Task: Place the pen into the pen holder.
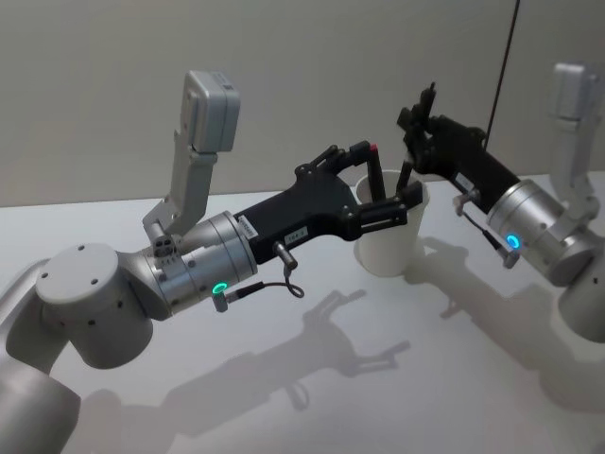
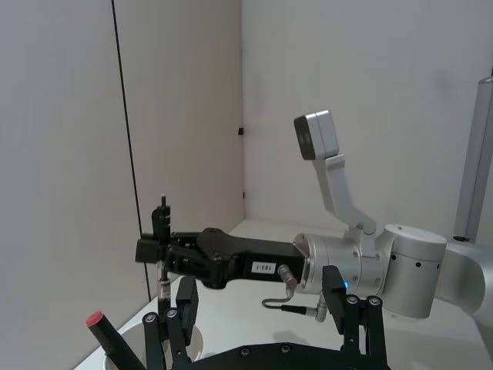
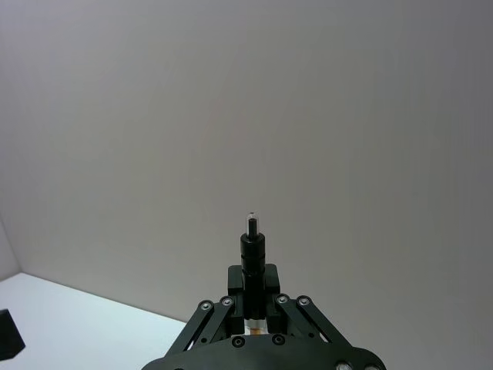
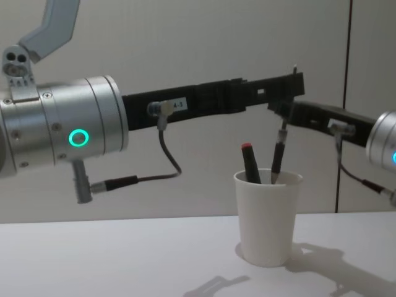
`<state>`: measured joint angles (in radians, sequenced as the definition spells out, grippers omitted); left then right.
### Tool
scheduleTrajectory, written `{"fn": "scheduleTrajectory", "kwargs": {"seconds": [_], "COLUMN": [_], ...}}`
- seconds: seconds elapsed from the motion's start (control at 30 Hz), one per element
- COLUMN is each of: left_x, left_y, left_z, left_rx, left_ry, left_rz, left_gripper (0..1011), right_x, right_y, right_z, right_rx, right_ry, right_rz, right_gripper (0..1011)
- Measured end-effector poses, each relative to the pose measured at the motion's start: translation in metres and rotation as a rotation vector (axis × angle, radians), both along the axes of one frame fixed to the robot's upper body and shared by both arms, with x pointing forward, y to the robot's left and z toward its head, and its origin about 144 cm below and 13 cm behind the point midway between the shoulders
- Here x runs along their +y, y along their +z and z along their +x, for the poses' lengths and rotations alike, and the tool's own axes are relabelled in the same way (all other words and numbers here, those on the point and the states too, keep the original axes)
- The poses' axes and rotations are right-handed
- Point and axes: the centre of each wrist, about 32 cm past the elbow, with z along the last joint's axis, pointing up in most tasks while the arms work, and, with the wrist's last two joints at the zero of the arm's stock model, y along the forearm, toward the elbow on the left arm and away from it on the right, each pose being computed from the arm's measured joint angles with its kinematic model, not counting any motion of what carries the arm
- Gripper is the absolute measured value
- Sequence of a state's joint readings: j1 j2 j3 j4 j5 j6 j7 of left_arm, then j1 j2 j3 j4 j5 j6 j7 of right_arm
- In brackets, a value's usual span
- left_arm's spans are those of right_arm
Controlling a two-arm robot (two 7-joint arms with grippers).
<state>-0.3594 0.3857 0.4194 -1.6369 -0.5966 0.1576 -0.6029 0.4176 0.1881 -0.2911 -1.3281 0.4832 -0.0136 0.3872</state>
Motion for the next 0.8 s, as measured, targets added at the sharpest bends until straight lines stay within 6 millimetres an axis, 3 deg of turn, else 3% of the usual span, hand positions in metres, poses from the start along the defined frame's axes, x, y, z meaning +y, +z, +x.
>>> {"fn": "scheduleTrajectory", "kwargs": {"seconds": [0.43,0.8], "left_x": [0.0,0.0], "left_y": [0.0,0.0], "left_z": [0.0,0.0], "left_rx": [0.0,0.0], "left_ry": [0.0,0.0], "left_rz": [0.0,0.0], "left_gripper": [1001,1001], "right_x": [0.013,0.018], "right_y": [-0.011,-0.015], "right_z": [0.007,0.01], "right_rx": [-0.028,-0.04], "right_ry": [-0.001,0.001], "right_rz": [-0.092,-0.126], "right_gripper": [143,484]}}
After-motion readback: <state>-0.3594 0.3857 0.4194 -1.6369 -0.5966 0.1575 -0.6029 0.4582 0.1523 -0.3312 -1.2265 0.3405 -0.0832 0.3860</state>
